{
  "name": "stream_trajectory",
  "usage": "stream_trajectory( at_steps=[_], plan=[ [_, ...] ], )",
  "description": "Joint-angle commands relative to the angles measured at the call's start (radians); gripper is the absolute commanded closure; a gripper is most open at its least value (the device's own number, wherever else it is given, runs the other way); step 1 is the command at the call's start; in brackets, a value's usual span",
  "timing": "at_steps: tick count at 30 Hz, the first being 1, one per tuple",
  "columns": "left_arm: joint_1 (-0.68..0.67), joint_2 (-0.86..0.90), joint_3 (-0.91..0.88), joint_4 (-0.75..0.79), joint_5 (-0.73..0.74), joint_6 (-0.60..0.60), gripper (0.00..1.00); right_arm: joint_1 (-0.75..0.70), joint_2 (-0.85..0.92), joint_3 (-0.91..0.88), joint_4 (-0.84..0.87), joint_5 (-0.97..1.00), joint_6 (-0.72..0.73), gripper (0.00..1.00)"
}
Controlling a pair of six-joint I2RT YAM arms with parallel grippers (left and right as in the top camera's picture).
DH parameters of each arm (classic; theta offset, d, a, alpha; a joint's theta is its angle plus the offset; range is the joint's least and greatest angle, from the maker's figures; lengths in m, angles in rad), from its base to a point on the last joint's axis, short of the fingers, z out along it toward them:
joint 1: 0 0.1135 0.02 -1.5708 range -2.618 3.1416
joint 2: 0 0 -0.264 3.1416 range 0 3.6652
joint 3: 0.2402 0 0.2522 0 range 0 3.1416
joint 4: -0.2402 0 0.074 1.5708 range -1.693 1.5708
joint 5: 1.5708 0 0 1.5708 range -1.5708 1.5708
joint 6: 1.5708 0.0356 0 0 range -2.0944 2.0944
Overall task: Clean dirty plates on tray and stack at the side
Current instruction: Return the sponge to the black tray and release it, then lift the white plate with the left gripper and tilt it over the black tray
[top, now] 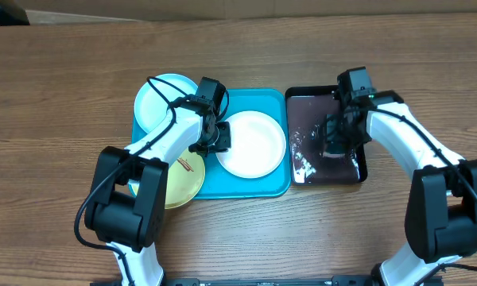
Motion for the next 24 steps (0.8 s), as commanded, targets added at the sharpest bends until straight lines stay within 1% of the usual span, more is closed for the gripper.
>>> stream_trajectory(
  at_steps=[1,2,4,6,9,11,12,18,20,24],
  plan=[
    [-0.003,0.044,0.010,-0.001,0.007,-0.008,0.91,-0.051,-0.005,0.143,-0.048,0.015,0.044,0.48],
    [-0.003,0.042,0.011,-0.003,0.007,-0.008,0.96,-0.094,-0.005,0.205,-0.087,0.015,0.070,0.48],
    [0.002,0.039,0.019,-0.014,0.008,-0.007,0.96,-0.145,-0.005,0.244,-0.106,0.015,0.099,0.46],
    [0.012,0.039,0.048,-0.052,0.007,0.009,0.96,-0.203,-0.005,0.259,-0.113,0.011,0.101,0.37],
    [0.035,0.039,0.126,-0.134,0.004,0.045,0.96,-0.296,-0.005,0.259,-0.134,0.011,0.101,0.12],
    [0.055,0.039,0.185,-0.179,0.002,0.066,0.96,-0.352,-0.005,0.257,-0.159,0.011,0.101,0.02],
    [0.068,0.039,0.222,-0.204,0.001,0.076,0.96,-0.377,-0.005,0.257,-0.171,0.010,0.101,0.00],
    [0.125,0.039,0.427,-0.325,0.000,0.079,0.96,-0.474,-0.005,0.257,-0.174,0.010,0.101,0.00],
    [0.127,0.039,0.507,-0.369,0.000,0.084,0.96,-0.486,-0.005,0.257,-0.173,0.011,0.100,0.00],
    [0.083,0.039,0.581,-0.390,-0.001,0.087,0.96,-0.487,-0.005,0.257,-0.166,0.011,0.100,0.00]
  ],
)
